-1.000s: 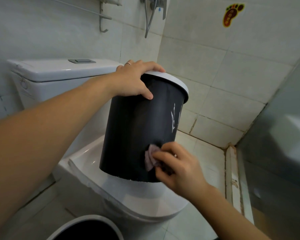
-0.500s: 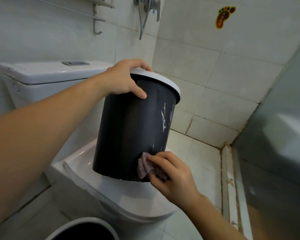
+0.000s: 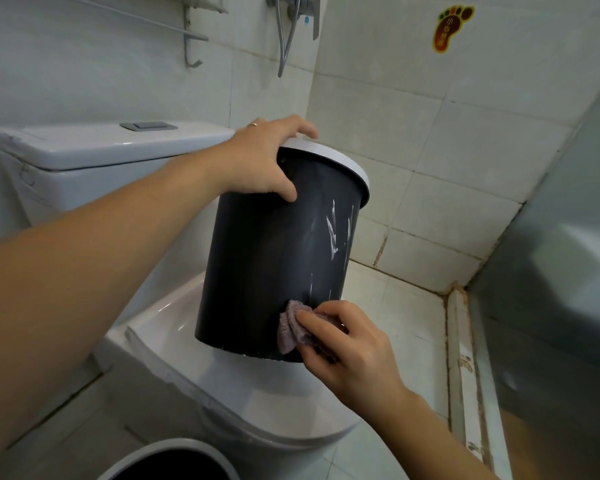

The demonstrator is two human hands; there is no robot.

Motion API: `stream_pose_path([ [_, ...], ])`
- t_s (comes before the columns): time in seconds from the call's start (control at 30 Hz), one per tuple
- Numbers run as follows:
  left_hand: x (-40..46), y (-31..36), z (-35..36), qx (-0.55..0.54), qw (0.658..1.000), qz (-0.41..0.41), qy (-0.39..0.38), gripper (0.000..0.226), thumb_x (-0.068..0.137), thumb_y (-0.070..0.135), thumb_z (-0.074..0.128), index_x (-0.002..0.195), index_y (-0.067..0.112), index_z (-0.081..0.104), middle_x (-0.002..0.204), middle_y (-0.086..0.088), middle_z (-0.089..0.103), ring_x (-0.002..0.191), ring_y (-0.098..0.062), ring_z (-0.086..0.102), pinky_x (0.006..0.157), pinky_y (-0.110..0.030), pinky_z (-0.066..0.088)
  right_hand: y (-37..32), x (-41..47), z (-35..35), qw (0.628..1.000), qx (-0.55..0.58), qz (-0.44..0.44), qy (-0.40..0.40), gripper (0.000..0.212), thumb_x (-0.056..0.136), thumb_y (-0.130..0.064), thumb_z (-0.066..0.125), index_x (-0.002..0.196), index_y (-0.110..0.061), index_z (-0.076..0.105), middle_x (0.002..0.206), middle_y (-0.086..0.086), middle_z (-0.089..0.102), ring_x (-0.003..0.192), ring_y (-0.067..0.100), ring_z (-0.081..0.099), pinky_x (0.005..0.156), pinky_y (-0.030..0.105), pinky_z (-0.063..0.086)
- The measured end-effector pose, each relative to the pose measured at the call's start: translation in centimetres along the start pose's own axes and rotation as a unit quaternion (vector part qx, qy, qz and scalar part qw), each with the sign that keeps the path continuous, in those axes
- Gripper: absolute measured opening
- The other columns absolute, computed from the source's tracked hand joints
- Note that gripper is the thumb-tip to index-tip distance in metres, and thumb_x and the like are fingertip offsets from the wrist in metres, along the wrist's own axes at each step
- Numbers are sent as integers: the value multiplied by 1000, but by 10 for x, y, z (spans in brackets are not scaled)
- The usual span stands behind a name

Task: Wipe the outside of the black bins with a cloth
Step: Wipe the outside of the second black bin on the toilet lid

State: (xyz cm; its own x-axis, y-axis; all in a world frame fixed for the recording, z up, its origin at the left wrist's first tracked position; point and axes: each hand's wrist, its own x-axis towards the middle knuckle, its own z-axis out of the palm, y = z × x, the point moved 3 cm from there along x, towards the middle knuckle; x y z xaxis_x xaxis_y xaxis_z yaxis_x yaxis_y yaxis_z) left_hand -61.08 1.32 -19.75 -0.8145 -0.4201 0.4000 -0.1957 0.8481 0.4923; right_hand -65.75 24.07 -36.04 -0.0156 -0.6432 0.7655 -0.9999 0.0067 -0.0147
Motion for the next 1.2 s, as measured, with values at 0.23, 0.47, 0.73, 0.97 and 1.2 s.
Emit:
stream_pose_path([
  [0.23, 2, 13, 7, 91, 995, 23, -33, 89, 61, 46, 87, 133, 64, 38, 112, 13, 43, 127, -22, 34, 109, -46, 26, -3, -1, 2, 1000, 4, -4, -27, 31, 87, -35, 69, 114, -21, 71, 100, 4, 62, 82, 16, 58, 60, 23, 52],
  [0.47, -1, 9, 2, 16, 999, -2, -48, 87, 50, 39, 90, 116, 73, 45, 140, 11, 45, 133, -23, 36, 113, -48, 31, -5, -3, -2, 999, 26, -27, -29, 26, 85, -30, 69, 108, -20, 73, 95, 2, 62, 76, 13, 55, 59, 17, 45],
  [0.73, -1, 6, 3, 6, 998, -3, -63, 86, 54, 38, 89, 121, 68, 46, 134, 12, 47, 131, -23, 38, 111, -50, 35, -3, 7, -6, 997, 6, -69, -34, 23, 84, -25, 68, 106, -22, 75, 90, 2, 62, 71, 15, 57, 54, 24, 49],
  [0.97, -2, 12, 4, 55, 997, 11, -44, 87, 63, 39, 88, 133, 61, 42, 121, 11, 45, 130, -23, 34, 112, -49, 29, 14, 57, -23, 999, -39, -16, 31, 26, 86, -19, 70, 112, -16, 74, 93, 8, 64, 72, 22, 61, 54, 38, 53],
  [1.2, -7, 4, -1, 47, 998, 9, -45, 87, 65, 38, 88, 134, 60, 41, 125, 9, 47, 130, -23, 34, 112, -49, 30, 1, 34, -16, 994, -31, -91, -43, 25, 85, -22, 67, 109, -18, 74, 91, 6, 61, 71, 20, 57, 51, 32, 49],
])
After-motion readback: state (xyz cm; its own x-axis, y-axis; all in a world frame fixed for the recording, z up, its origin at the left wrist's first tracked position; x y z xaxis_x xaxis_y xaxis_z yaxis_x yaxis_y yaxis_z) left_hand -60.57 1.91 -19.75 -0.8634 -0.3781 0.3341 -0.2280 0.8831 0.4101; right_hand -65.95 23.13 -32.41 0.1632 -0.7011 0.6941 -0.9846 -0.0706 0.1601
